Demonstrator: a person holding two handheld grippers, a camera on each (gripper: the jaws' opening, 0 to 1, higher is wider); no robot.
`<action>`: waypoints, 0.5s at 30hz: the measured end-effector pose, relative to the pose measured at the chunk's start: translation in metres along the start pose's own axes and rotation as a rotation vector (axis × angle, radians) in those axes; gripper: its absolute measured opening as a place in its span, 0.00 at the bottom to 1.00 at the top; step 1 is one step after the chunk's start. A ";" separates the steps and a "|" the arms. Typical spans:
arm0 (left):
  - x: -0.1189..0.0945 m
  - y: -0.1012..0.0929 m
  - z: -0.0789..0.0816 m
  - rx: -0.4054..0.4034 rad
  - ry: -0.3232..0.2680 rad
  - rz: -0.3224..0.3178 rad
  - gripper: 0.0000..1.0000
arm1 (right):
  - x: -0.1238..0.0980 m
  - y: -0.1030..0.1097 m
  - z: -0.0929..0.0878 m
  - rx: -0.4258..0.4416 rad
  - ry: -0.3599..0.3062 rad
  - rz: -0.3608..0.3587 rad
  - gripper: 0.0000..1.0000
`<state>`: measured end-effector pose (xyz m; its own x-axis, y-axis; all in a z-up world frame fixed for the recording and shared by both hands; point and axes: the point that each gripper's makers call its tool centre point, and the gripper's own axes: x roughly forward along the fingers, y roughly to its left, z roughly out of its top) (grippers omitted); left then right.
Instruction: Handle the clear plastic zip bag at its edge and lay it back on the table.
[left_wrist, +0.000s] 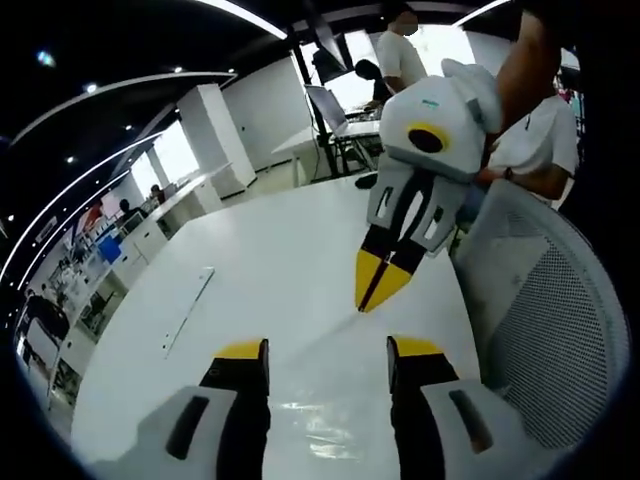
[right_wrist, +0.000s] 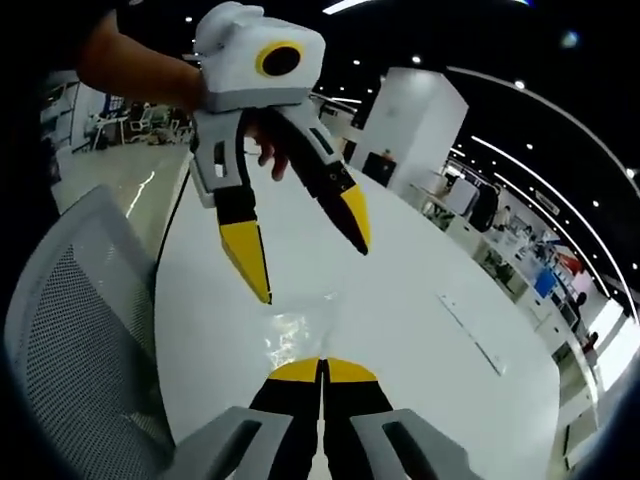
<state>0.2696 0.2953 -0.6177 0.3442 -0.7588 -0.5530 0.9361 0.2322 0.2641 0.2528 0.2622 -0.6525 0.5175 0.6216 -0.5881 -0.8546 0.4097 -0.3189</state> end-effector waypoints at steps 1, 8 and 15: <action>0.001 -0.001 -0.001 0.003 0.006 -0.005 0.45 | 0.000 0.001 0.000 -0.007 0.002 0.001 0.00; 0.009 -0.006 -0.008 0.028 0.043 -0.041 0.40 | 0.001 0.007 0.000 -0.052 0.013 0.014 0.00; 0.013 -0.008 -0.013 0.035 0.062 -0.058 0.37 | 0.001 0.010 0.001 -0.069 0.018 0.025 0.00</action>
<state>0.2671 0.2914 -0.6375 0.2940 -0.7308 -0.6160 0.9520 0.1661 0.2572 0.2448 0.2680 -0.6555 0.4960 0.6188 -0.6092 -0.8683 0.3470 -0.3545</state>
